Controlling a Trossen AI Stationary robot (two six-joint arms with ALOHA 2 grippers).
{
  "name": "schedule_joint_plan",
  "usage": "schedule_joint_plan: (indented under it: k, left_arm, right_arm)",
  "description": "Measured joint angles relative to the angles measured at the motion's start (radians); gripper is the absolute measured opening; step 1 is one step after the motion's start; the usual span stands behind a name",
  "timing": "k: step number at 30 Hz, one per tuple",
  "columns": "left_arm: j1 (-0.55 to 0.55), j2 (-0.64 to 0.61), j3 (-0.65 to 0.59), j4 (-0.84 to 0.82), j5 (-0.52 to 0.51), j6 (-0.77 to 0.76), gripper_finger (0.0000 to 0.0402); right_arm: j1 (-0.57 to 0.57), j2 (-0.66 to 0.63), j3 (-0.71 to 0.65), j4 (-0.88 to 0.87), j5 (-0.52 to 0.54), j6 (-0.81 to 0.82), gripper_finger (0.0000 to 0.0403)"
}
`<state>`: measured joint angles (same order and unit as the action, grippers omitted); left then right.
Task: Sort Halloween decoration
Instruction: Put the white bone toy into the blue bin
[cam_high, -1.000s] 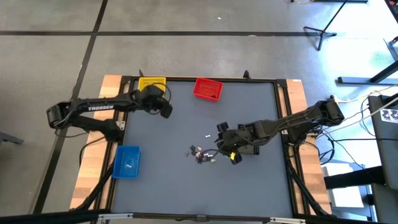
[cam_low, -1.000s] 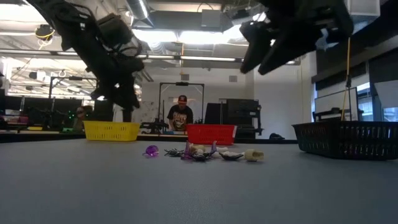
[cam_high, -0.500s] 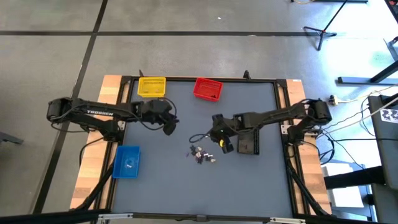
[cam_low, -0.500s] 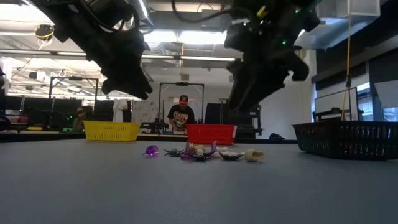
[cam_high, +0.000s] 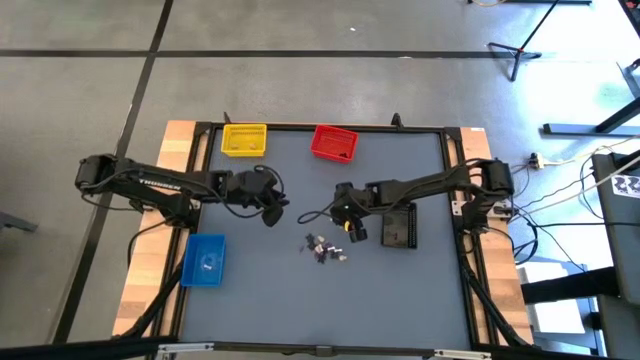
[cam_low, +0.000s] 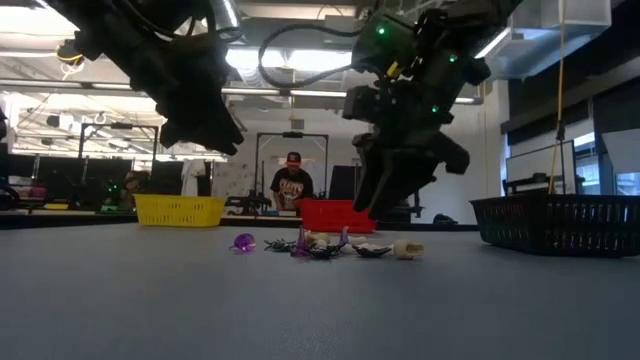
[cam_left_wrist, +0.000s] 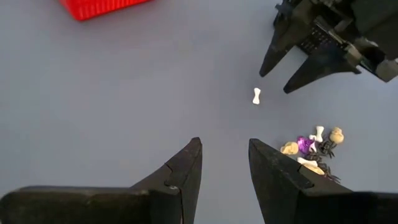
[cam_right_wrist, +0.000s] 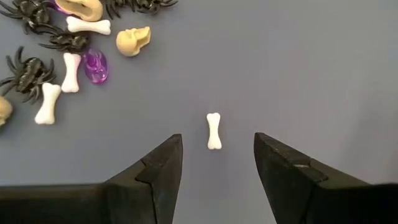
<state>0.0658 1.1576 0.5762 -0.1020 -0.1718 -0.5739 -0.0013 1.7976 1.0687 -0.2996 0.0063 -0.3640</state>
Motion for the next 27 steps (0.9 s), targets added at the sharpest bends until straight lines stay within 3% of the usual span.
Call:
schedule_joint_plan:
  k: [27]
  left_arm:
    - [-0.004,0.000,0.000,0.007,-0.030,0.000,0.0124]
  right_arm:
    - [-0.026,0.084,0.001,0.036,-0.030,-0.034,0.0198]
